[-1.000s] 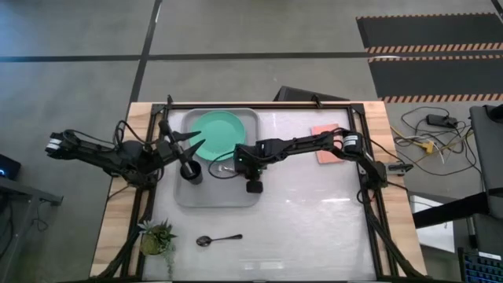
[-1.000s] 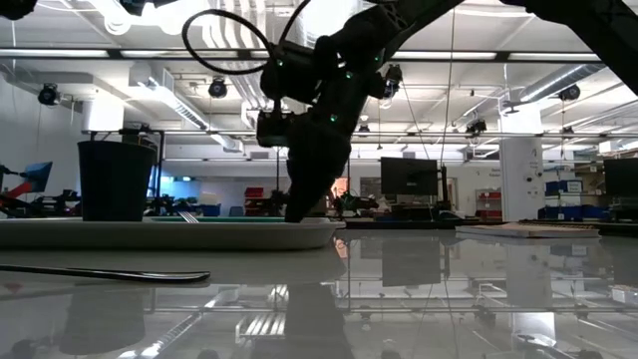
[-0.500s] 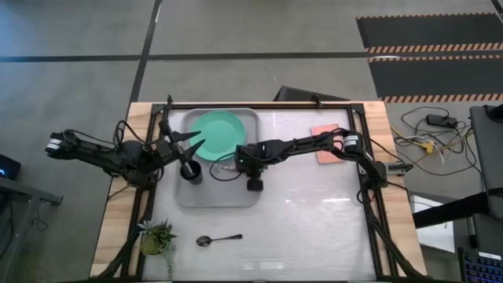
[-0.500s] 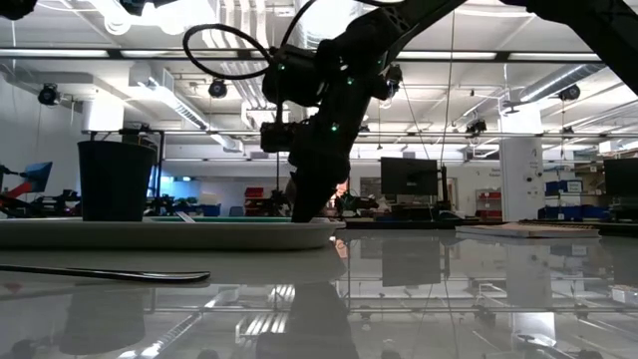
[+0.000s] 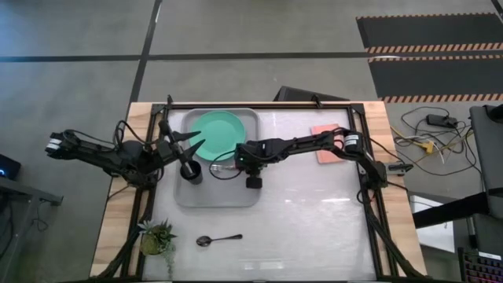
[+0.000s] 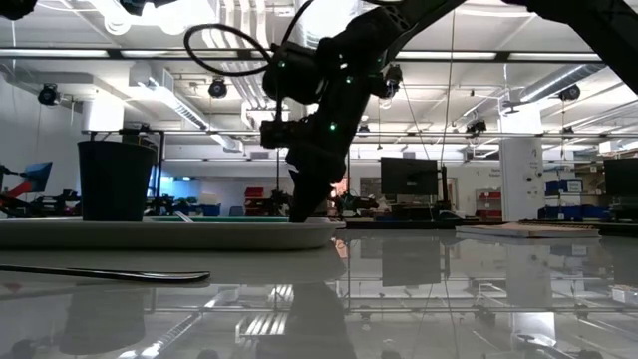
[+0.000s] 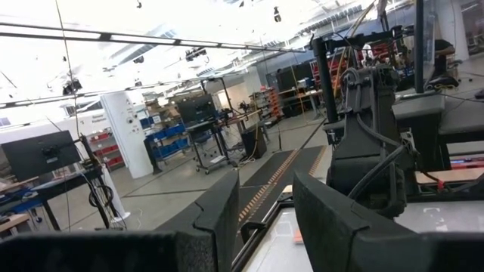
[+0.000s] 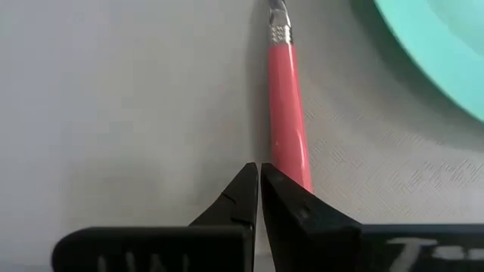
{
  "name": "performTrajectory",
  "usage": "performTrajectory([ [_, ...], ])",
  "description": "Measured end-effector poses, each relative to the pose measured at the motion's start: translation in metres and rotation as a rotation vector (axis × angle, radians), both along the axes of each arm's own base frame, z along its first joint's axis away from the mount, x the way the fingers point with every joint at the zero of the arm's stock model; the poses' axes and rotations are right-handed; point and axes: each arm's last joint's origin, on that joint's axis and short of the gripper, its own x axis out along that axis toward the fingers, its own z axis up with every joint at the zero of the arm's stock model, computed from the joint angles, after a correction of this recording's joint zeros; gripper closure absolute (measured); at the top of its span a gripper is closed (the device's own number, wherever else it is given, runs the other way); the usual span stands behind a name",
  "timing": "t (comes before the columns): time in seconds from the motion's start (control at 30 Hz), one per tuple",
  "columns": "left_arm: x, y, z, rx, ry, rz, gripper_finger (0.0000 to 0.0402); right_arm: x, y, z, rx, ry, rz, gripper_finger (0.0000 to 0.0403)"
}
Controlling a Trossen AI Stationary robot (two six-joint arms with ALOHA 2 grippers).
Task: Pick and place plate/cup/fork/spoon on tray
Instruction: Put the pink fork to the bottom right of the light green plate on the gray serving tray, then put the black spoon to the bottom of the pink fork on the gray serving tray
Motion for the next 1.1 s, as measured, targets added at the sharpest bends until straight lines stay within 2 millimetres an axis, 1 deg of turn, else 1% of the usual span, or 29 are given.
performTrajectory([
  [0.1, 0.0, 0.0, 0.0, 0.0, 0.0, 0.0, 0.0294, 0.0, 0.005, 0.008, 0.0, -0.018, 0.012, 0.0394],
  [0.27, 0.0, 0.0, 0.0, 0.0, 0.001, 0.0, 0.0294, -0.002, 0.016, 0.028, 0.012, -0.069, 0.018, 0.0394],
  [0.4, 0.0, 0.0, 0.0, 0.0, 0.001, 0.0, 0.0294, -0.003, 0.031, 0.042, 0.021, -0.112, 0.033, 0.0394],
  [0.5, 0.0, 0.0, 0.0, 0.0, 0.0, 0.0, 0.0294, -0.002, 0.043, 0.048, 0.031, -0.145, 0.045, 0.0394],
  [0.67, 0.0, 0.0, 0.0, -0.001, 0.0, -0.001, 0.0294, -0.001, 0.064, 0.051, 0.048, -0.179, 0.066, 0.0394],
  [0.97, 0.0, 0.0, 0.0, -0.005, -0.001, -0.002, 0.0294, 0.001, 0.108, 0.053, 0.104, -0.239, 0.094, 0.0394],
  [1.1, 0.0, 0.0, 0.0, -0.043, -0.02, -0.012, 0.0294, 0.002, 0.128, 0.056, 0.129, -0.287, 0.114, 0.0394],
])
